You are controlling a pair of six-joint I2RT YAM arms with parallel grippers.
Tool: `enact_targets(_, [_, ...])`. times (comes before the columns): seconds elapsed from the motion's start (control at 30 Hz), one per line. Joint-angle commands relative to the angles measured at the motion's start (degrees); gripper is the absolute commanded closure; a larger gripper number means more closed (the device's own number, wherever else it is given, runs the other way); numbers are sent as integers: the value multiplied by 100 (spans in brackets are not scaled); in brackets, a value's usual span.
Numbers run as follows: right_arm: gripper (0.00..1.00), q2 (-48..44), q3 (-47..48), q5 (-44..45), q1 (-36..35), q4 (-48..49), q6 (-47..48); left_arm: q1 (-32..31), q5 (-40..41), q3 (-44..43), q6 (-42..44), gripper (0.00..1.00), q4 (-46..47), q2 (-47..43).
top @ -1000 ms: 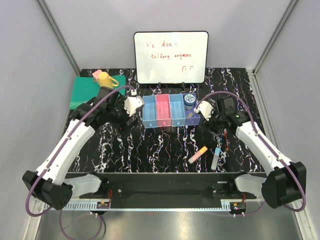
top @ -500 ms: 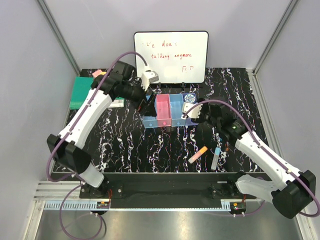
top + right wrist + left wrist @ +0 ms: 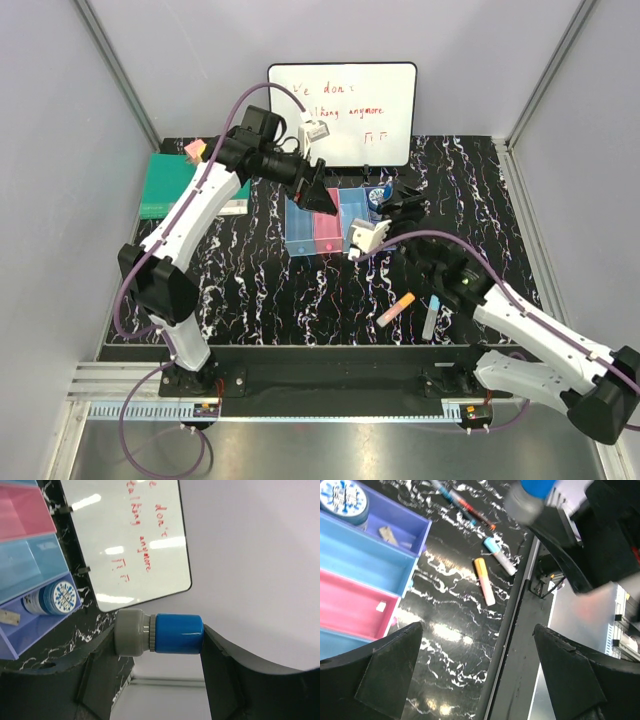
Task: Sort the stationery into containers
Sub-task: Pick up the stationery from the corner of the board.
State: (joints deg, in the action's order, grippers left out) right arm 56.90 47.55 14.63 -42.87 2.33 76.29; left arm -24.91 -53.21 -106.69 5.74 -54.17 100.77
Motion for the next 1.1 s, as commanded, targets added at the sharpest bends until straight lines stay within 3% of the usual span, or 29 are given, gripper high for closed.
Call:
enact_targets(0.0, [88, -338, 96, 233, -537, 445, 79, 21, -576, -106, -81, 1, 521, -75])
enact_targets(0.2, [93, -198, 316, 505, -1320, 233, 26, 91, -734, -202, -239, 1, 890, -31])
enact_targets(0.23, [100, -154, 377, 532, -1442, 224, -26, 100, -778, -220, -283, 1, 943, -23])
enact_targets(0.53, [100, 172, 553, 655, -1882, 408, -132, 241, -1033, -62, -547, 1, 1392, -241])
enact_targets(0.73, [100, 488, 711, 707, -2146, 786, 70, 372, -1270, 509, -556, 1, 1998, -584])
enact_targets(0.83, [100, 716, 984, 725, -2181, 1067, 254, 521, -1507, 825, -898, 1, 2419, -742])
enact_targets(1.07, [100, 1130, 1310, 839, -2199, 1647, 641, 899, -1894, 1985, -2224, 3, 4754, -1270])
